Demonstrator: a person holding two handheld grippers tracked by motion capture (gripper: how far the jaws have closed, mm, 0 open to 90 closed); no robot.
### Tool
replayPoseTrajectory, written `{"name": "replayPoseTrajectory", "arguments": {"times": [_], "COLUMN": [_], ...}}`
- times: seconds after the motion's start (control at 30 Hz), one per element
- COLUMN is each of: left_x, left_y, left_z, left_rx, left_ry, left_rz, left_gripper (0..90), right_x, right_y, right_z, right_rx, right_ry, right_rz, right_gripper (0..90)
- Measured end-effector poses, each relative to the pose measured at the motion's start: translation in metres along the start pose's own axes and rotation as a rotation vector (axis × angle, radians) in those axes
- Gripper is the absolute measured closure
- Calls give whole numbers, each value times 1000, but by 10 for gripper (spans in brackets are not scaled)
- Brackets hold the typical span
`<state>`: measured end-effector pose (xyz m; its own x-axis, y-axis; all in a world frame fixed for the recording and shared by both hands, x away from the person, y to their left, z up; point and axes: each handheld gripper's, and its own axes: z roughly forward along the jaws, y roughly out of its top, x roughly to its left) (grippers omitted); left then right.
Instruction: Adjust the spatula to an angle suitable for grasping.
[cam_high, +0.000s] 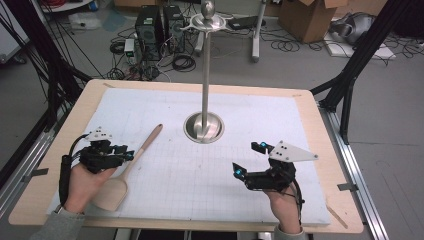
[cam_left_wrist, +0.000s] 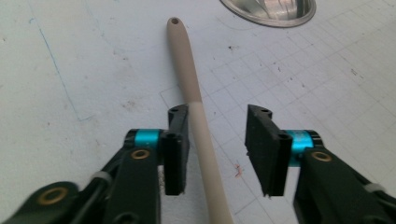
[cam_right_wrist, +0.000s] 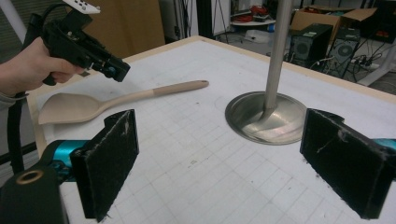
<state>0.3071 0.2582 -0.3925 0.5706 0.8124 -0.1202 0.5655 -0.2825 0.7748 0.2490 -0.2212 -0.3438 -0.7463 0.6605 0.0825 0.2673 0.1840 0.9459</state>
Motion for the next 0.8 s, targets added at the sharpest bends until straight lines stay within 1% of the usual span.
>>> {"name": "replayPoseTrajectory", "arguments": {"times": [0.1, 0.13, 0.2, 0.23, 0.27, 0.33, 0.4, 0.43, 0.5, 0.53, 0.57, 0.6, 0.7, 0.77, 0.8], "left_x": [0, 0, 0, 0, 0, -1, 0, 0, 0, 0, 0, -1, -2, -3, -3], "left_y": [-1, -1, 0, 0, 0, -1, -2, -3, -4, -5, -5, -6, -7, -9, -9], "left_z": [-2, -3, -3, -3, -3, -2, -2, -1, 1, 3, 4, 5, 9, 12, 13], "left_rx": [-32, -38, -30, -24, -22, -25, -35, -40, -32, -33, -29, -29, -7, 5, 14], "left_ry": [-3, 9, 43, 50, 56, 71, 76, 69, 66, 58, 60, 53, 63, 64, 66], "left_rz": [-3, -9, -18, -21, -20, -15, -11, -14, -7, -14, -8, -12, 11, 6, 11], "left_gripper": [459, 402, 263, 218, 194, 170, 147, 135, 129, 124, 123, 122, 121, 122, 122], "right_x": [0, 0, 0, 0, 0, 1, 1, 1, 0, 1, 1, 1, 0, 0, 0], "right_y": [0, 0, 0, 0, 0, 0, 0, 0, -1, -1, -1, -1, -1, -1, -1], "right_z": [1, 1, 2, 2, 2, 2, 3, 3, 3, 3, 4, 4, 4, 4, 4], "right_rx": [-1, 2, 4, 3, 4, 3, 4, 4, 6, 8, 8, 9, 8, 9, 8], "right_ry": [4, 6, 5, 4, 5, 9, 9, 5, 7, 9, 8, 9, 10, 9, 11], "right_rz": [-6, 0, -2, -2, -3, -1, 0, 1, -2, 0, 0, 1, -5, -4, -4], "right_gripper": [107, 107, 107, 107, 107, 107, 107, 107, 107, 107, 107, 107, 107, 107, 107]}}
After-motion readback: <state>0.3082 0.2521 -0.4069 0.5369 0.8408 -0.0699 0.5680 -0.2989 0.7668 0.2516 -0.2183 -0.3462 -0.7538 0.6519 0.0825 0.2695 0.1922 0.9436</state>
